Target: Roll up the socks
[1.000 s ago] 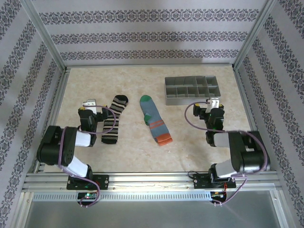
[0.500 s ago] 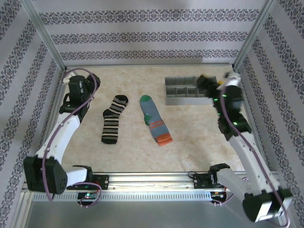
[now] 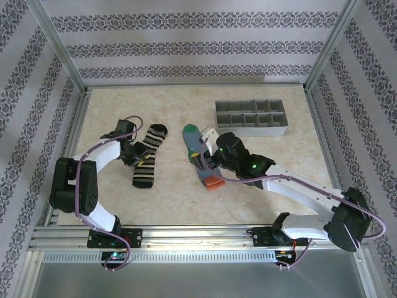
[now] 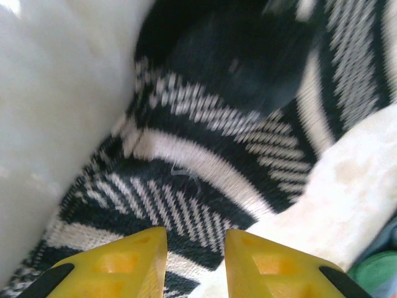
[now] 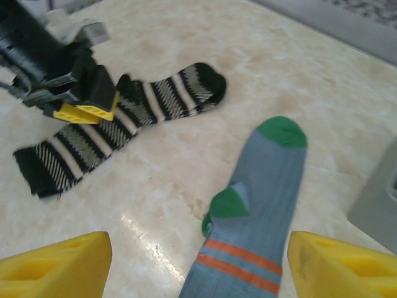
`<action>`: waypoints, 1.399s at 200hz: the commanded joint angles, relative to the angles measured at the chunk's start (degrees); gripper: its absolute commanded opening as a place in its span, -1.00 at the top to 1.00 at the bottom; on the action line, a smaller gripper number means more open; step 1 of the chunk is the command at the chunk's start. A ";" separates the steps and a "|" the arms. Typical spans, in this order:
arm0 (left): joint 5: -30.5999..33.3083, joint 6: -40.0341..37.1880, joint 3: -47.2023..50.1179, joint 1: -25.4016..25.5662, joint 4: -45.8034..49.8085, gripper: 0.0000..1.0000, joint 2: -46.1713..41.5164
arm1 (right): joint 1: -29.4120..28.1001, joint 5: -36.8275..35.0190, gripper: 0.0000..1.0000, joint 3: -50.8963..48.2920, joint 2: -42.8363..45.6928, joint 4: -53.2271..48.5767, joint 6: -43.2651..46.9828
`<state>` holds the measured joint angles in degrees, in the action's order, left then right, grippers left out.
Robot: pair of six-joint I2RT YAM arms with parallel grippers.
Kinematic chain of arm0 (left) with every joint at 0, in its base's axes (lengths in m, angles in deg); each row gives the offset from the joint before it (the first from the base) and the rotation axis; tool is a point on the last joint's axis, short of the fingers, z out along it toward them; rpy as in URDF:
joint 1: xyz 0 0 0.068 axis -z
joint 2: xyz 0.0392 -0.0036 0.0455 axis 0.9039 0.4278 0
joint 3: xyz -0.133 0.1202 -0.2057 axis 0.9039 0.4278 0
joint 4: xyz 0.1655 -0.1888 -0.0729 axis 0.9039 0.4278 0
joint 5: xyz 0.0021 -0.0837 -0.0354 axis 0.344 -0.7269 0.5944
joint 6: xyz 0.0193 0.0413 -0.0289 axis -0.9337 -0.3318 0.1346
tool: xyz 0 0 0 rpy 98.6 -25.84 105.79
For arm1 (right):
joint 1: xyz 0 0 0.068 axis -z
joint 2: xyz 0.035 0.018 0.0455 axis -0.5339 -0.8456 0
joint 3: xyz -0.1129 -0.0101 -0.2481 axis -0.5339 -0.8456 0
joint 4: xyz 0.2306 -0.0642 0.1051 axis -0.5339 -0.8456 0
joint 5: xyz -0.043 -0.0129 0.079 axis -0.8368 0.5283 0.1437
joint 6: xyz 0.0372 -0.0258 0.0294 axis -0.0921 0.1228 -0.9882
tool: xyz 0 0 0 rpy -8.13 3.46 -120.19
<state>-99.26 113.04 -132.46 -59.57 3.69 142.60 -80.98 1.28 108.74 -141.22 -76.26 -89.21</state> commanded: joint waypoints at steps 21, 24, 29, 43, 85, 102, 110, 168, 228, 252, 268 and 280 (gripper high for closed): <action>-3.83 6.49 4.94 9.79 -5.26 0.41 2.62 | -4.57 7.33 -0.43 -2.28 -5.17 6.97 16.11; -3.80 7.16 5.16 10.69 -5.70 0.41 2.75 | -4.97 7.61 -0.42 -2.28 -5.58 6.97 17.02; -3.83 8.22 5.53 12.11 -6.49 0.42 2.80 | -5.50 8.25 -0.41 -2.43 -6.19 6.83 18.78; -4.22 12.44 6.47 16.01 -8.63 0.42 2.65 | -7.54 8.42 -0.39 -2.85 -7.99 6.53 22.86; -2.50 18.37 7.28 18.63 -4.95 0.31 -5.25 | -14.13 5.53 -0.34 -4.24 -14.45 7.10 31.22; -2.23 18.15 5.83 16.95 -1.70 0.21 -9.87 | -15.75 4.18 -0.34 -4.19 -16.91 9.13 33.71; -2.36 18.20 5.10 15.97 -0.16 0.16 -11.61 | -16.34 4.30 -0.33 -3.43 -18.32 9.25 34.76; -4.82 19.49 8.36 6.78 6.12 0.12 -23.35 | -20.02 0.24 -0.18 2.46 -28.52 9.95 38.40; -5.15 20.86 12.54 4.30 11.22 0.14 -33.14 | -20.85 -3.09 0.20 6.06 -34.91 11.45 38.08; -5.70 20.46 12.84 3.87 12.33 0.14 -34.14 | -21.00 -2.55 0.48 7.97 -36.38 10.23 36.97; -6.41 20.06 12.76 3.43 12.80 0.14 -34.20 | -21.27 -2.82 0.64 8.39 -36.84 9.78 36.10; -6.63 19.82 12.75 3.20 13.02 0.14 -34.28 | -21.49 -2.82 0.80 8.38 -36.63 9.34 35.42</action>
<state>-104.60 132.86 -119.98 -55.24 13.35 108.98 -101.37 -0.71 115.58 -177.57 -65.93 -52.14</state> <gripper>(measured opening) 0.431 0.168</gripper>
